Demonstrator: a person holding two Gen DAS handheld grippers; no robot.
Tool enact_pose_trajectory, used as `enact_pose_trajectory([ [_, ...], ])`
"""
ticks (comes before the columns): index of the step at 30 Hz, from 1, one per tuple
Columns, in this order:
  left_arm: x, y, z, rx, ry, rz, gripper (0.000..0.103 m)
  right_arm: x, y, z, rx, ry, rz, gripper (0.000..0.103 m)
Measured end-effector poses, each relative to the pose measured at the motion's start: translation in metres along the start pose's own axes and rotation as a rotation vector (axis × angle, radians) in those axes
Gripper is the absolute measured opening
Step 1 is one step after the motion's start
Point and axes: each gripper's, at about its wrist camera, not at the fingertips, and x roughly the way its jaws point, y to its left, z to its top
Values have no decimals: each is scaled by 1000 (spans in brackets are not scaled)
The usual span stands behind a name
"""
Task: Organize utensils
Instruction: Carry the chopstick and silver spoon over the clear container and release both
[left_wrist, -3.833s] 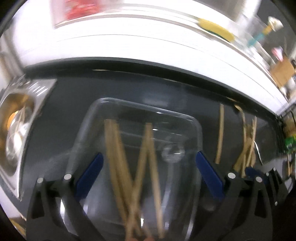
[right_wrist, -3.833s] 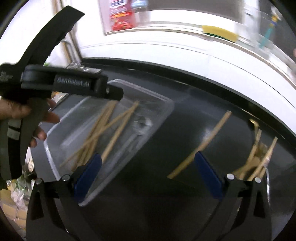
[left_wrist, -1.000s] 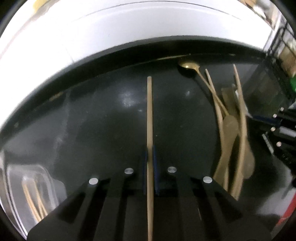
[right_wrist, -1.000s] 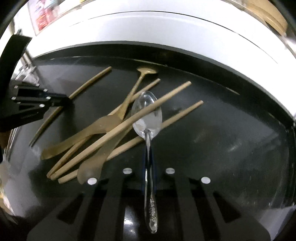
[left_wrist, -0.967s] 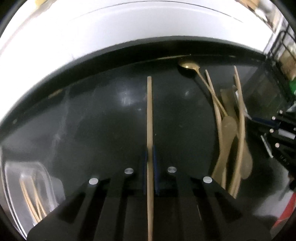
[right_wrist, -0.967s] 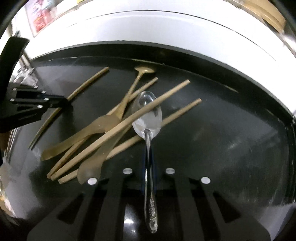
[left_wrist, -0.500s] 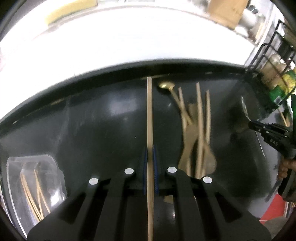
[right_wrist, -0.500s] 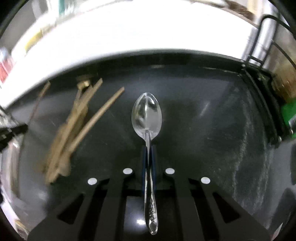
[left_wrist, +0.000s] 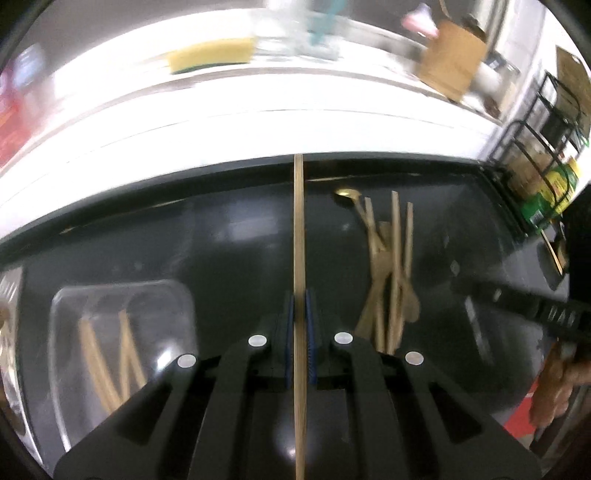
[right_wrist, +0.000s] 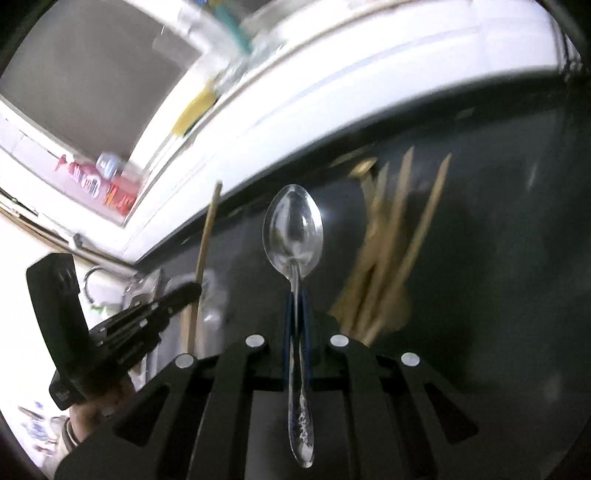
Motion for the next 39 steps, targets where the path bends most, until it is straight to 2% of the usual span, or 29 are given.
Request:
enact_pose_trajectory([
  [6, -27, 57, -21, -105, -10, 60, 6, 35, 67, -29, -142, 109, 39, 6],
  [11, -42, 99, -45, -174, -5, 98, 6, 56, 103, -50, -196, 138, 63, 6],
  [21, -55, 145, -74, -223, 10, 140, 6, 97, 154, -55, -184, 148, 24, 6],
  [28, -55, 167, -83, -225, 16, 149, 6, 118, 175, -67, -224, 171, 5, 6],
  [39, -38, 181, -89, -223, 37, 125, 6, 136, 181, -71, -191, 186, -26, 6],
])
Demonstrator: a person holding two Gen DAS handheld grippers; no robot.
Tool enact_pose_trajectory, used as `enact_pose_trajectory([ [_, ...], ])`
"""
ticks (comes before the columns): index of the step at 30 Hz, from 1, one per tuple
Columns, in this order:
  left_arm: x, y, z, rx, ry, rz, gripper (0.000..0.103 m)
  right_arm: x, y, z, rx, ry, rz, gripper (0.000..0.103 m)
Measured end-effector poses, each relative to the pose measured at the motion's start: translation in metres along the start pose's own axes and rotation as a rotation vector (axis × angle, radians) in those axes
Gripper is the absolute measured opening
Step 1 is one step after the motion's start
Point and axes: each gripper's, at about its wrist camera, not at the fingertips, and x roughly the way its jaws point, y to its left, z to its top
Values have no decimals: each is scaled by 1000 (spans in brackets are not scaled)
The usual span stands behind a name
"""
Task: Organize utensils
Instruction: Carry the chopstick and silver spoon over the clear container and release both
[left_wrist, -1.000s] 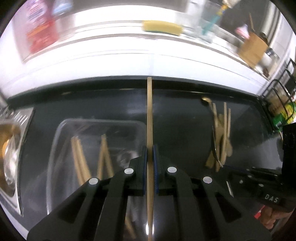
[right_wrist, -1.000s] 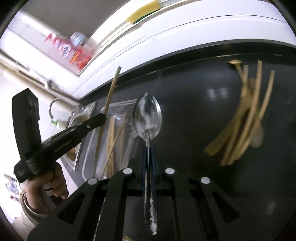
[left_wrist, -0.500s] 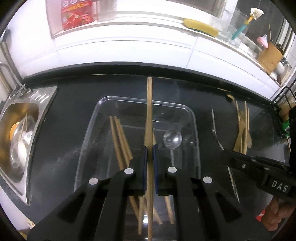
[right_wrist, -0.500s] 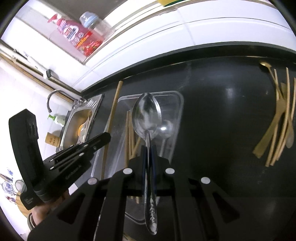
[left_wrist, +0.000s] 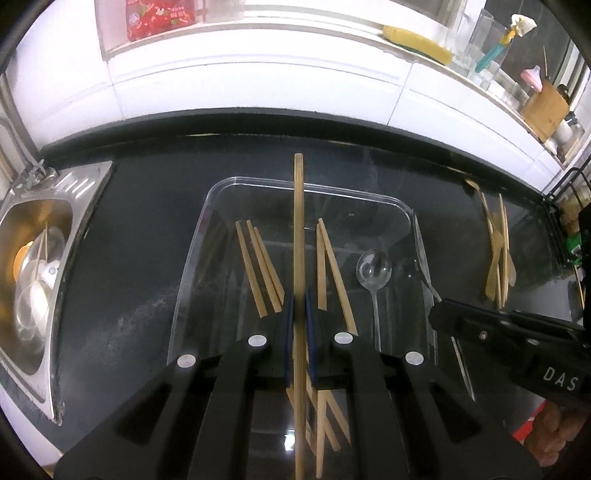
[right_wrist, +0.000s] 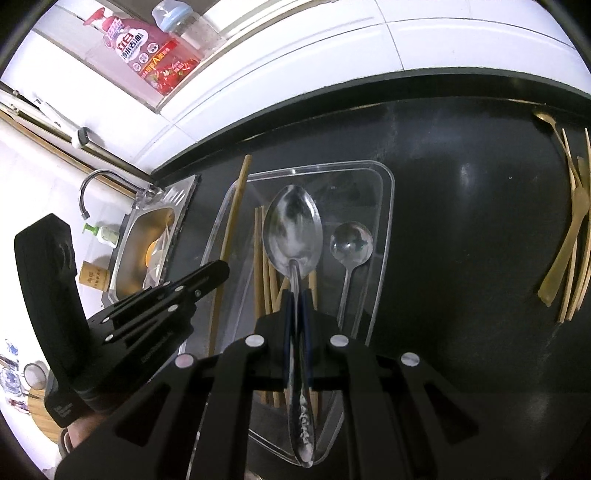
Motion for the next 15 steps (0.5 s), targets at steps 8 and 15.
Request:
enact_pose_trajectory([
  [8, 6, 4, 2, 3, 8, -9, 6, 6, -1, 1, 4, 5, -21, 7],
  [15, 11, 6, 1, -5, 18, -7, 6, 12, 2, 0, -17, 24, -33, 7],
])
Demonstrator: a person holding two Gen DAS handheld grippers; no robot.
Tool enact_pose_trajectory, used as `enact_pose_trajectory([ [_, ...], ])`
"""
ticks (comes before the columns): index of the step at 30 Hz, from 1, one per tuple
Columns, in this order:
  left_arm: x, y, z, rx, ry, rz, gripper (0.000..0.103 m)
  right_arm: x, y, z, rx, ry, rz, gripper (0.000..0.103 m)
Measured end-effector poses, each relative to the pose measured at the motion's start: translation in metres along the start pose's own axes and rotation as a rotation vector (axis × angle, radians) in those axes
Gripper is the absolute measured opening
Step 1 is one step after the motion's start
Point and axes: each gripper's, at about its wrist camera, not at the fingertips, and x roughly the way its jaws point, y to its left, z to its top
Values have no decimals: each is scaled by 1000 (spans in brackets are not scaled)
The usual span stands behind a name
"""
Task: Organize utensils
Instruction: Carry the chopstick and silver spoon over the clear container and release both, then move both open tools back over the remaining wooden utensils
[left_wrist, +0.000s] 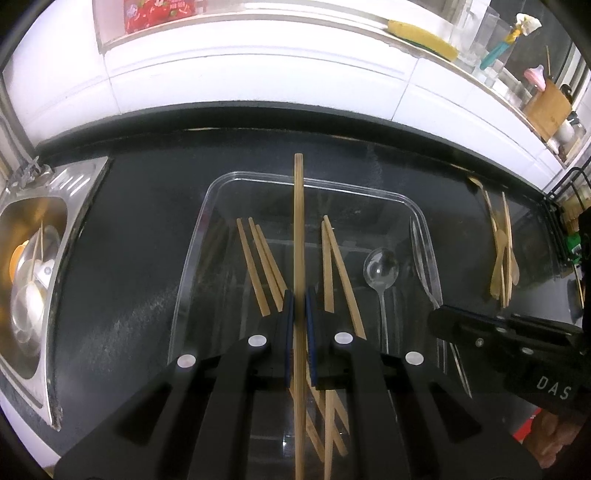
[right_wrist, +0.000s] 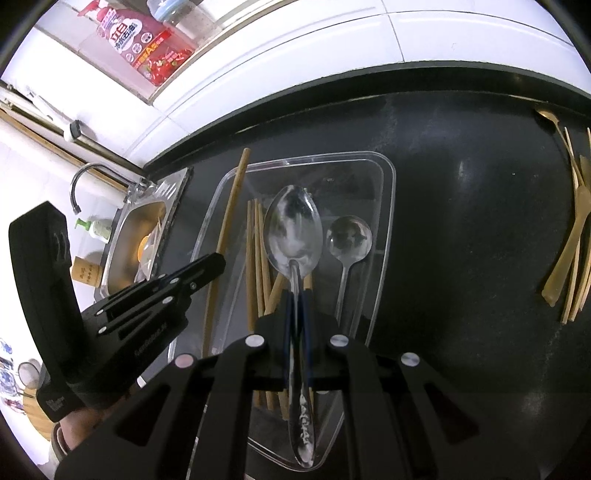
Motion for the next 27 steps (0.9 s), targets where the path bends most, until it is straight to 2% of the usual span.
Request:
enact_pose_trajectory([
  [3, 5, 3, 3, -7, 14, 15, 8, 7, 10, -6, -66, 31, -22, 7],
  [4, 6, 6, 5, -12, 23, 23, 25, 8, 13, -9, -81, 30, -28, 10],
  [5, 6, 9, 8, -28, 29, 39, 70, 9, 18, -12, -129, 36, -55, 32],
  [6, 3, 13, 10, -45, 17, 45, 90, 9, 22, -15, -170, 33, -77, 65],
  [7, -3, 17, 14, -64, -19, 44, 97, 7, 24, -17, -194, 16, -92, 78],
  [8, -7, 19, 17, -72, -34, 51, 97, 2, 27, -20, -221, -24, -103, 82],
  [10, -13, 20, 22, -71, -55, 65, 97, 0, 31, -23, -269, -32, -97, 85],
  [12, -15, 17, 25, -56, -65, 91, 97, -2, 33, -25, -293, -35, -99, 96],
  [18, -15, -10, 31, 9, -64, 139, 97, -6, 17, -26, -291, -13, -149, 96],
  [22, -6, -39, 34, 54, -46, 112, 97, -17, -10, -26, -246, -15, -181, 96],
  [27, 11, -95, 42, 165, -20, 46, 97, -39, -53, -25, -158, -57, -228, 96],
])
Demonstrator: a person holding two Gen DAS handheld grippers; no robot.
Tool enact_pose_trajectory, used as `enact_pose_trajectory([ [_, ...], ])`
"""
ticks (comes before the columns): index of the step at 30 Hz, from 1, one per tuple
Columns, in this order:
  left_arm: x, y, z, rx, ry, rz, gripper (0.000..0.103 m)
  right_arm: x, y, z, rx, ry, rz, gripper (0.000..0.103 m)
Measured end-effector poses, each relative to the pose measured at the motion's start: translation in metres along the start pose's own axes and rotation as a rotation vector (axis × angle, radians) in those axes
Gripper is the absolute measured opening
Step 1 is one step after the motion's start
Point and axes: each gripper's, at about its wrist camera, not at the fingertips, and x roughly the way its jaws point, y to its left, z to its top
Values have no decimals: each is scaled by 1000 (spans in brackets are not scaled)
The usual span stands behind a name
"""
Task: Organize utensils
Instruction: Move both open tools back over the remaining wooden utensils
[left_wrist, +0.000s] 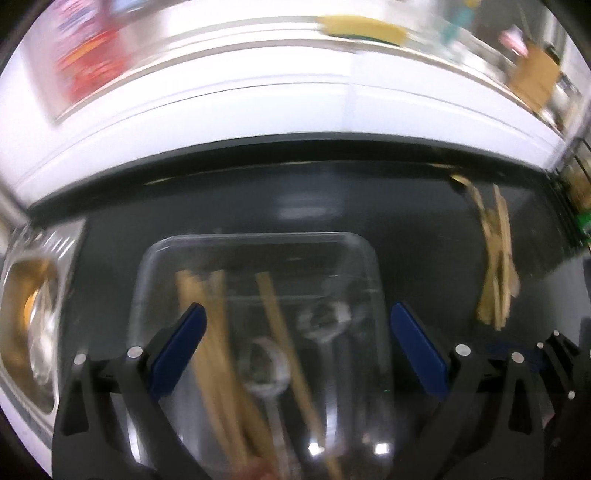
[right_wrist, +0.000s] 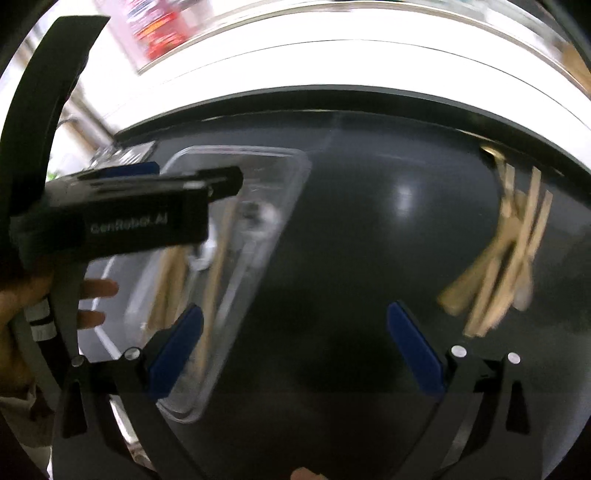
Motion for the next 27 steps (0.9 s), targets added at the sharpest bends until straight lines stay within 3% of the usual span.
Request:
enact_pose_trajectory([
  [8, 27, -98, 23, 181, 40, -112, 97, -24, -95, -18, 192, -36, -139, 96],
  [12, 40, -151, 18, 311, 40, -115, 97, -36, -142, -30, 277, -55, -217, 96],
  [15, 58, -176, 11, 378, 66, -107, 97, -40, -169, -40, 336, -43, -228, 96],
  [27, 90, -180, 8, 397, 128, -86, 98, -37, -198, -46, 388, -14, -235, 96],
])
